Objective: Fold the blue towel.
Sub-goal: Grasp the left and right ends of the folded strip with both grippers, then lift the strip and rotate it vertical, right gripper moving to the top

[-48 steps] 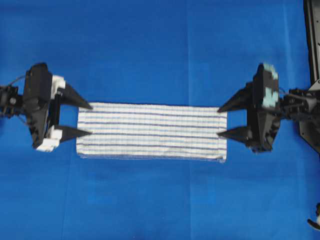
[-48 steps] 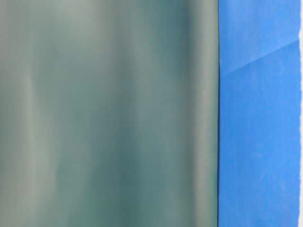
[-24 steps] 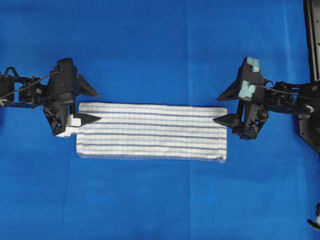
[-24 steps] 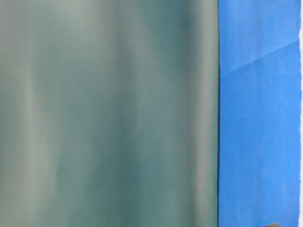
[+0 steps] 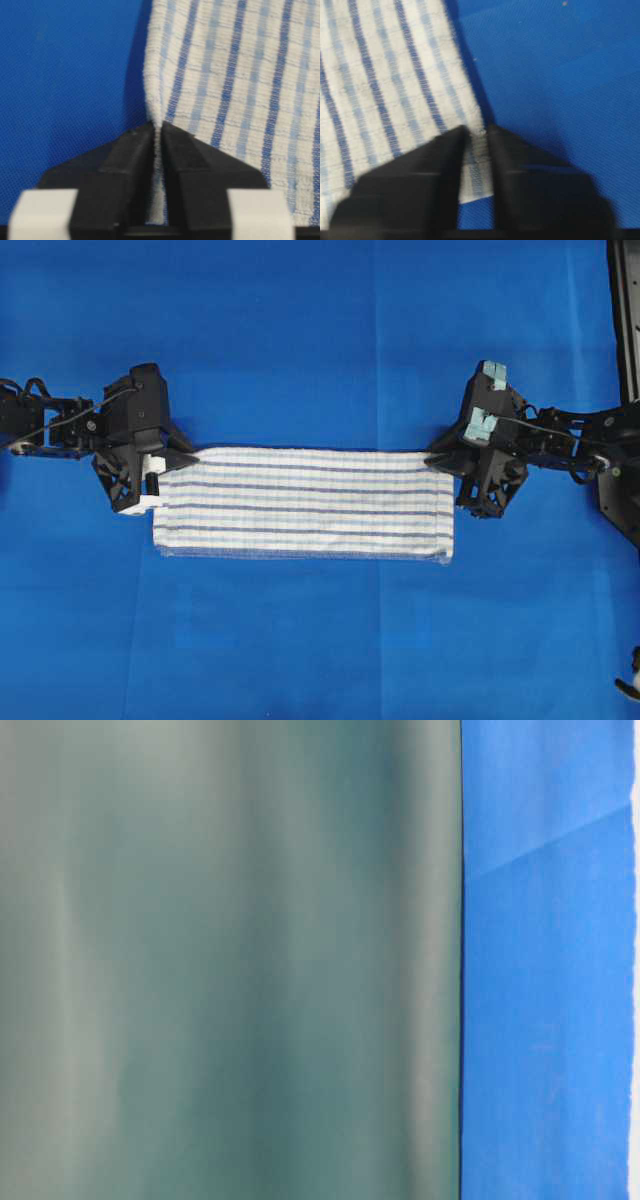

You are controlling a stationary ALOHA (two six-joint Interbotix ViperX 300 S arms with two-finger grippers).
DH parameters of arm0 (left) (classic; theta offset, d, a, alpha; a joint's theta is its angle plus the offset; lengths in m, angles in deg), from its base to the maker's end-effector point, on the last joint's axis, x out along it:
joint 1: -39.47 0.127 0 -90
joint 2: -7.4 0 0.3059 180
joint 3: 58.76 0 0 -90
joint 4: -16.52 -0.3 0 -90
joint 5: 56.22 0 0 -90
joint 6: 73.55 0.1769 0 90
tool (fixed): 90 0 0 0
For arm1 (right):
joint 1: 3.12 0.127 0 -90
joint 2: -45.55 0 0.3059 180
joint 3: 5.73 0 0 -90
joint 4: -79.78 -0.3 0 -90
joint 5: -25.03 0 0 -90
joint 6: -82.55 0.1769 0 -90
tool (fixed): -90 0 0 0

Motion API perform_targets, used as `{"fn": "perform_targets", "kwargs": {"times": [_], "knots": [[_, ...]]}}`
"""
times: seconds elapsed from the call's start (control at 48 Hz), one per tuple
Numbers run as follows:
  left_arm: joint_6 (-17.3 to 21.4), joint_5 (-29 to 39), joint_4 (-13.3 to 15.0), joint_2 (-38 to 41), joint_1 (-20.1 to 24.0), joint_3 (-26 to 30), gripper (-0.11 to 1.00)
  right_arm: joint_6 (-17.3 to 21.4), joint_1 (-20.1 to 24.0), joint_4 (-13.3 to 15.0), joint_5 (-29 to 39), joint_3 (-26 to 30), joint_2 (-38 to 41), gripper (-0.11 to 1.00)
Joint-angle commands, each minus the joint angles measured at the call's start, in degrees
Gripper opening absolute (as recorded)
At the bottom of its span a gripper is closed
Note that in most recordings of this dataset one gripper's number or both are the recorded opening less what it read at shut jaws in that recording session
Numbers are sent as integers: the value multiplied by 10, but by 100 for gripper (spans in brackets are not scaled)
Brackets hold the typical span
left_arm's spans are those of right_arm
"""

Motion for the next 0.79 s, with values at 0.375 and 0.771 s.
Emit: {"fn": "perform_targets", "kwargs": {"times": [0.375, 0.771], "knots": [[0, 58, 1, -40, -3, 22, 2, -2, 4, 3, 16, 9, -35, 1], [-4, 179, 2, -156, -22, 62, 2, -4, 4, 6, 124, 32, -181, 1]]}}
